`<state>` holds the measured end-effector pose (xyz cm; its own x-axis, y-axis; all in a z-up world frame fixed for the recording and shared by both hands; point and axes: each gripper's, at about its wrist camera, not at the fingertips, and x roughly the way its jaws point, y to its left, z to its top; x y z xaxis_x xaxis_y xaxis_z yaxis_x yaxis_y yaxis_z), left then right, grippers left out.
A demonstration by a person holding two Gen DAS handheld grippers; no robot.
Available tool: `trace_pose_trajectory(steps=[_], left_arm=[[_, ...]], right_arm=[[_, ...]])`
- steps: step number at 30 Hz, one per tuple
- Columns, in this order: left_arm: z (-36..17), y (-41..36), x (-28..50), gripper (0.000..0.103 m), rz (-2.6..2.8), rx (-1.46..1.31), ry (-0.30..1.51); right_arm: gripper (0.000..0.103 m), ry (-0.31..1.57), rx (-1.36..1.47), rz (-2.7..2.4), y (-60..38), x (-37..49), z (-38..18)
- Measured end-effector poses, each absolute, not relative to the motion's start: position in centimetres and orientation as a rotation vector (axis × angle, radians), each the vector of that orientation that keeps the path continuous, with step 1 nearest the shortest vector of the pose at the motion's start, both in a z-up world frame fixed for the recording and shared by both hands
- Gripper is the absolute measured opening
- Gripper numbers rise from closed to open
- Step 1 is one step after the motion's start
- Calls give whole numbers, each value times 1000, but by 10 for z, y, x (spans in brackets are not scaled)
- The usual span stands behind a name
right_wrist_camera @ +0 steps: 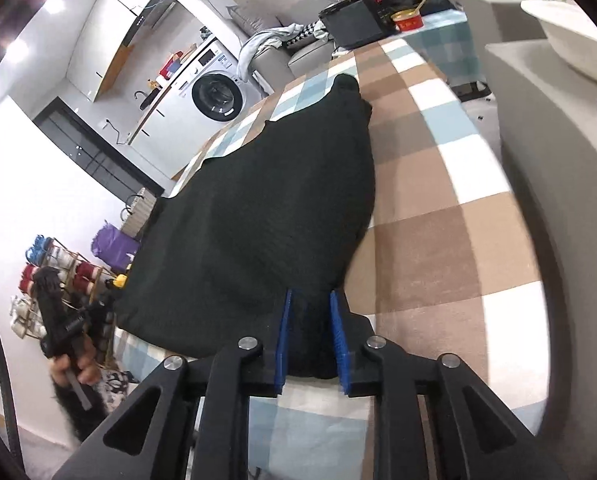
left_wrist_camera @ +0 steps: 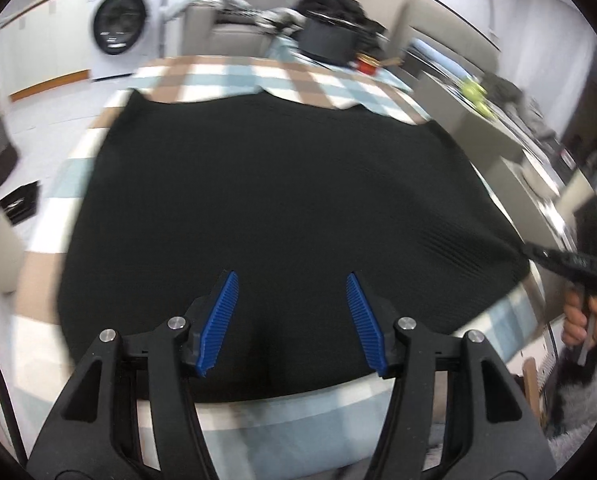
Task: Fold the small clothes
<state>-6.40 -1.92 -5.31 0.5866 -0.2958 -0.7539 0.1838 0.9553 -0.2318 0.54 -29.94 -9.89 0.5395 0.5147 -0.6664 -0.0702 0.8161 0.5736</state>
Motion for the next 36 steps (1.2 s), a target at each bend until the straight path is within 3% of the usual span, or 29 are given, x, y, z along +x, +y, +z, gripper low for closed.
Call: trace_pose_trajectory(steps=[12,13,14,16,19,21,29,36], left_arm=[[-70,-165,-24,54,-552,-50,966],[-70,-174,-19,54,-564,-53,965],[-70,-179,-15,54,-570,-60,965],[-72,-188,-7,54,-581,-68,966],[-80,-197,6,57,-546,-75,986],[-86,-195,9,57,-528,-63,1002],[-80,-188,9,59,-521,-32,964],[-90,-185,17,60,-530,-24,953]], right_arm=[[20,935,627,283,-296,58,-115],[18,926,612,275,-296,60,-114],[9,898,594,283,-295,61,-110],[9,840,556,287,-296,59,-100],[9,895,504,238,-295,64,-105],[15,959,466,206,-295,65,-111],[20,806,371,226,-283,23,-65],[23,903,233,364,-216,51,-85]])
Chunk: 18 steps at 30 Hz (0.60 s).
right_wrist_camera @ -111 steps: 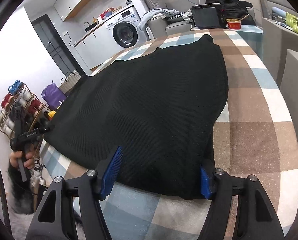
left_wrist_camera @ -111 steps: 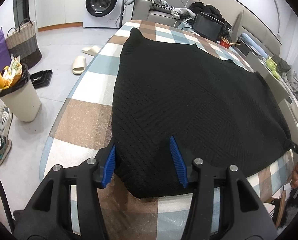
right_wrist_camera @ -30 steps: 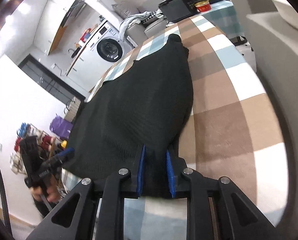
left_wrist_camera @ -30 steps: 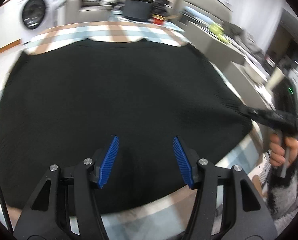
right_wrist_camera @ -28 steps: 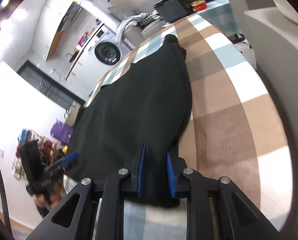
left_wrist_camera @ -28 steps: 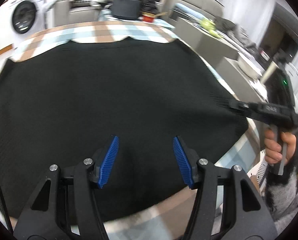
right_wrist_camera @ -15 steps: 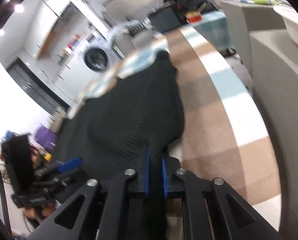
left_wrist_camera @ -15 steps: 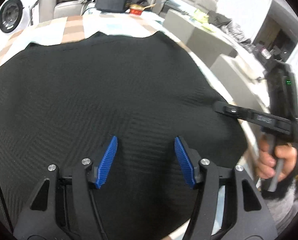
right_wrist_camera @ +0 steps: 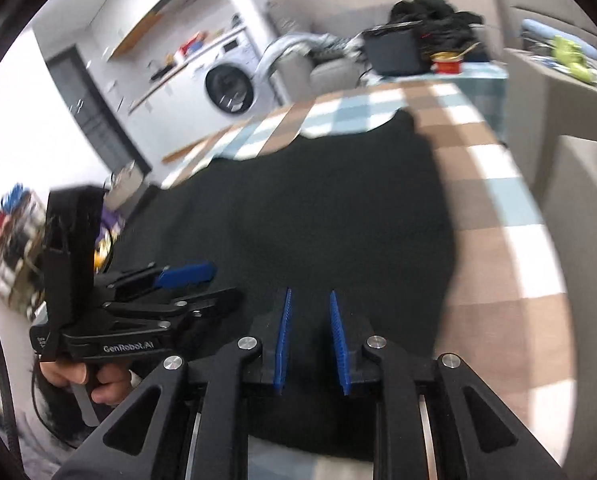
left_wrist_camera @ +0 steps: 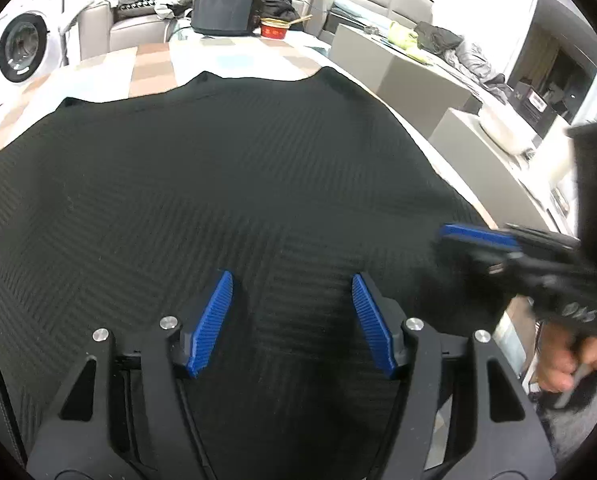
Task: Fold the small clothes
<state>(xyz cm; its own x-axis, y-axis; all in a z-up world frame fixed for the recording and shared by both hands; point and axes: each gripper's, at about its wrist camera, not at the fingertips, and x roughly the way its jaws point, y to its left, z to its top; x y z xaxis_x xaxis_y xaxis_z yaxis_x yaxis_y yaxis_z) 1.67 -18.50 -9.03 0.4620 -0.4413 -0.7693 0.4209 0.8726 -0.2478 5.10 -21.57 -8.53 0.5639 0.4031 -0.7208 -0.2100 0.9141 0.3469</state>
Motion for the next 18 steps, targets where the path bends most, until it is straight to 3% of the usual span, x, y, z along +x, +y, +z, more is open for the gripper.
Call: trace_pose_trajectory(steps=[2,6,9,18], left_arm=[[-91,-176,12,60,-536,-12,953],[-90,-151,-3,60,-505,11,960],[-90,-126,-20,66,-473,19,966],[-85,-72,-59,67,-391,-23,934]], right_arm=[[35,946,218,391,-206,60,-96],[36,927,81,379,-200,53,-101],[36,921,148,354,-224,42,-102],[40,858,151,354,-202,11,-77]])
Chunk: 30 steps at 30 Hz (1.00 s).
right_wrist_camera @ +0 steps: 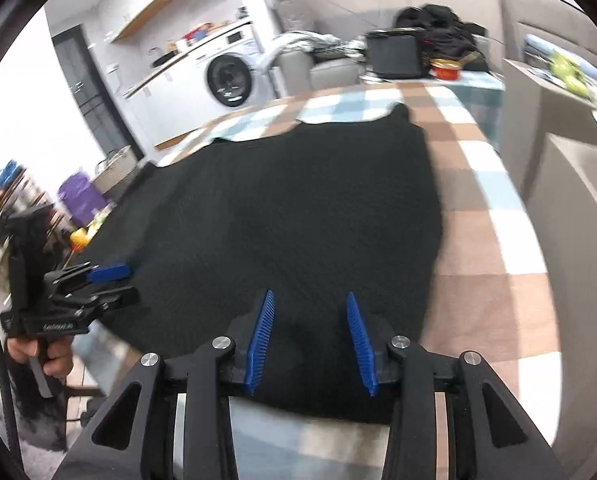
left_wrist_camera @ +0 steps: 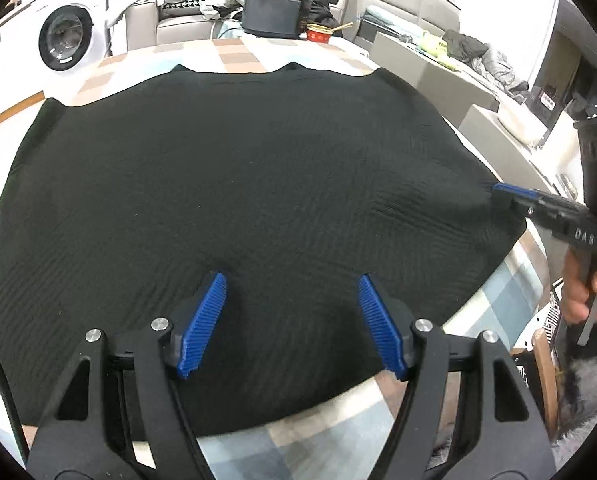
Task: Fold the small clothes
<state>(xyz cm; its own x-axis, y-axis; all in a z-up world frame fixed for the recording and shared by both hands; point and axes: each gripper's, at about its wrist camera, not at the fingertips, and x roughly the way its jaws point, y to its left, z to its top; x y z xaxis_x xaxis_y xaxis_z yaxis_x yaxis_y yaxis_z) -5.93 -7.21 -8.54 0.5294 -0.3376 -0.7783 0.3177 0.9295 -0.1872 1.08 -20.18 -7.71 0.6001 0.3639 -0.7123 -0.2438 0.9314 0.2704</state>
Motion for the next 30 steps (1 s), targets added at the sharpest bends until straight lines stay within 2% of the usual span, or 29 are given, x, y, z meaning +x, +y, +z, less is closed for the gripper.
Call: trace_pose_trajectory(steps=[6,15,18,22,30], left_arm=[[-91,-40,-76,67,-323,10,923],[-85,44,-100,67,-261,-78,916],[-81,50,-104,67,-239,-76,912],[-73,55,-103,70,-197,-85,880],[-70,50,-62,70,-143,-111,892]], right_arm=[[42,924,22,386,-162,22,-98],[42,938,-35,391,-195,-10,-97],[42,933,-28,373,-199,-15,-89],[56,880,7,327,-195,-6,-80],[56,928,2,368,-142,58,-90]])
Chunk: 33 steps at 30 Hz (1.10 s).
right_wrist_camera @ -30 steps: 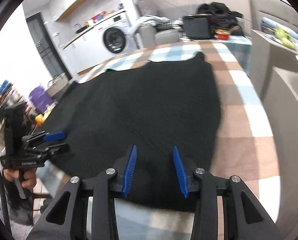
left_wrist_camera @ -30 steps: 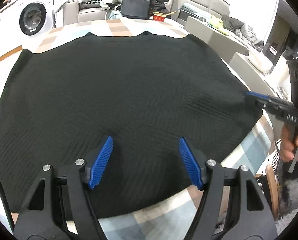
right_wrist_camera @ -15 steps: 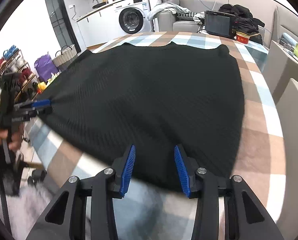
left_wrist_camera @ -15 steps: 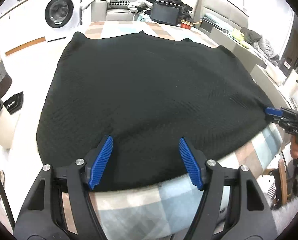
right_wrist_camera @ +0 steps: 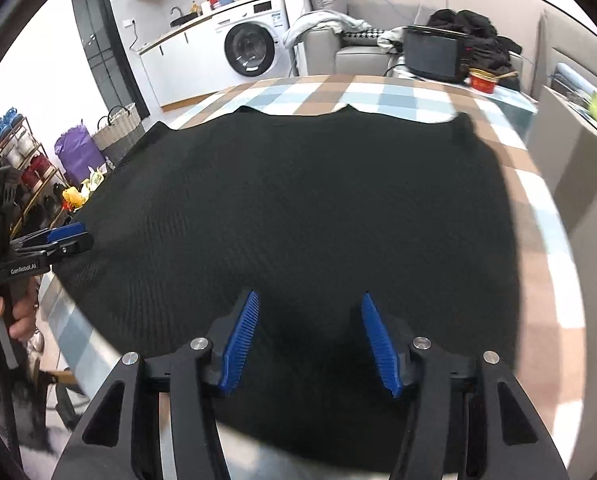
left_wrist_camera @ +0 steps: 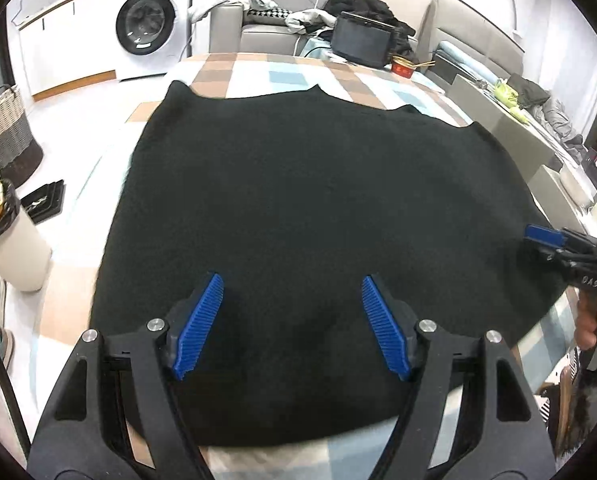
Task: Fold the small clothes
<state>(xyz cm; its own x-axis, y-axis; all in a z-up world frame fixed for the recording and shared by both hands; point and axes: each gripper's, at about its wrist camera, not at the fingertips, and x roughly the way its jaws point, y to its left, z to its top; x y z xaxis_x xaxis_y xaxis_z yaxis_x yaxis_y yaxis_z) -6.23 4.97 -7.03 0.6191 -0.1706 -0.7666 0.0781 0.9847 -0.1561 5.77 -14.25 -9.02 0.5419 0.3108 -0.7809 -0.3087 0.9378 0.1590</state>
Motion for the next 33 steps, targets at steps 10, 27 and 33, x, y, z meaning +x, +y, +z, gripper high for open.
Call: trace_pose_trajectory(steps=[10,27,33], left_arm=[[-86,54,-48,70,-155,-58,915],[-74,138,-120,70,169,-205,923],[-76,144,-150,70,194,-340,917]], right_arm=[[56,966,10,336,-169,76,-101],[67,864,68,373,-157,34,-70],[73,860,59,478,-130,20,-69]])
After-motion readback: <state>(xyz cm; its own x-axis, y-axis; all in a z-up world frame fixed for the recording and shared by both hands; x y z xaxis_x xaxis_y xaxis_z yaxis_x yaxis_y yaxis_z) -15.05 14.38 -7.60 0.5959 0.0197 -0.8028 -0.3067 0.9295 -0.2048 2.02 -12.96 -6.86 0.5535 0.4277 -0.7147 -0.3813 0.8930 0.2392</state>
